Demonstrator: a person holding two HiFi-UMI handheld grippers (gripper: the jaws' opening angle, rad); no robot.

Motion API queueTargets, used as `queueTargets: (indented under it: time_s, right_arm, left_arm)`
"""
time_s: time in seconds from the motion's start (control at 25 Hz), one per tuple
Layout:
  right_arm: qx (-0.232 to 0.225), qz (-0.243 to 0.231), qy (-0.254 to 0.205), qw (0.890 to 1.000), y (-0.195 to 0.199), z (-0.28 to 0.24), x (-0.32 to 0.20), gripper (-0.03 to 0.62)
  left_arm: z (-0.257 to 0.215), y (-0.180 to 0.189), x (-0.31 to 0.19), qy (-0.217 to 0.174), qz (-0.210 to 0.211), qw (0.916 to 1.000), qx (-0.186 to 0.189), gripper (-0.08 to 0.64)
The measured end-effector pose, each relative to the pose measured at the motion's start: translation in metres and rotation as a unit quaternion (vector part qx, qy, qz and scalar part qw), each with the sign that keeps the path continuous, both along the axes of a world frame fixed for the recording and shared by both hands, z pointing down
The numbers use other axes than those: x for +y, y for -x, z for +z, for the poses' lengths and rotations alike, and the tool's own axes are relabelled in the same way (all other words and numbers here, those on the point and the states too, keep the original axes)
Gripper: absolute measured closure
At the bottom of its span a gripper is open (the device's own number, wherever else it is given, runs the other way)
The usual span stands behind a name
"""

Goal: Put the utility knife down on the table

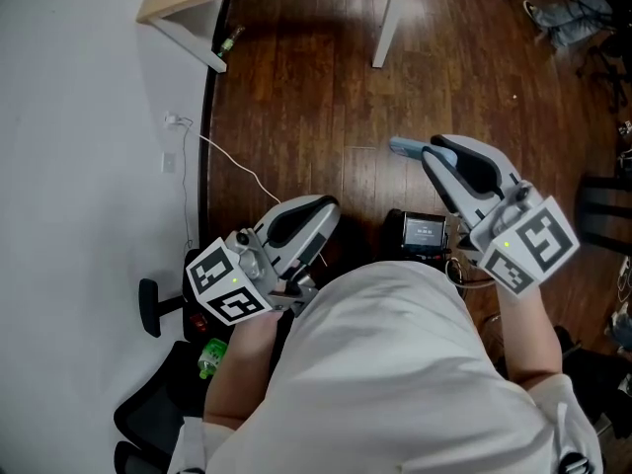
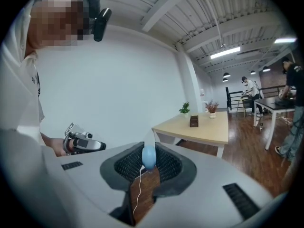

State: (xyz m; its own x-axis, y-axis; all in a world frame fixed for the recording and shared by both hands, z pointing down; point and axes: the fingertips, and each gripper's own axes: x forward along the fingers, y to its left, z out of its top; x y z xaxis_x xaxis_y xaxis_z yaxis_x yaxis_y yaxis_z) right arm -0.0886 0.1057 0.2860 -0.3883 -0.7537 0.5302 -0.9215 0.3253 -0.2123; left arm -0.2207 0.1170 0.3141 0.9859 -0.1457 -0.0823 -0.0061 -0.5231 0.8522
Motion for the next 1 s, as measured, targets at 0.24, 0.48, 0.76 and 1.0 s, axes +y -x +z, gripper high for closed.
queueTargets:
  time_s: [0.24,0.48,0.76,1.0]
  right_arm:
    - [-0.008,-0.006,0.001,1.0,-0.014,0.013,-0.022,0.518]
    - [-0.022,-0.036,-0.001,0.999,-0.032,0.025,-0.072,0.518]
    - [-0.033,-0.065,-0.004,0.997,-0.061,0.035,-0.13,0.518]
    - [-0.053,-0.074,0.002,0.996,-0.118,0.052,-0.177,0.518]
  left_arm:
    - [0.008,-0.014,-0.018,0.0,-0.005,1.0,-0.006,0.555]
    - [0.012,-0.032,-0.061,-0.003,-0.036,0.9992,-0.018,0.555]
    - [0.019,-0.063,-0.108,-0.001,-0.062,0.9976,-0.029,0.555]
    - [0.032,-0.121,-0.154,0.007,-0.071,0.9963,-0.048,0.555]
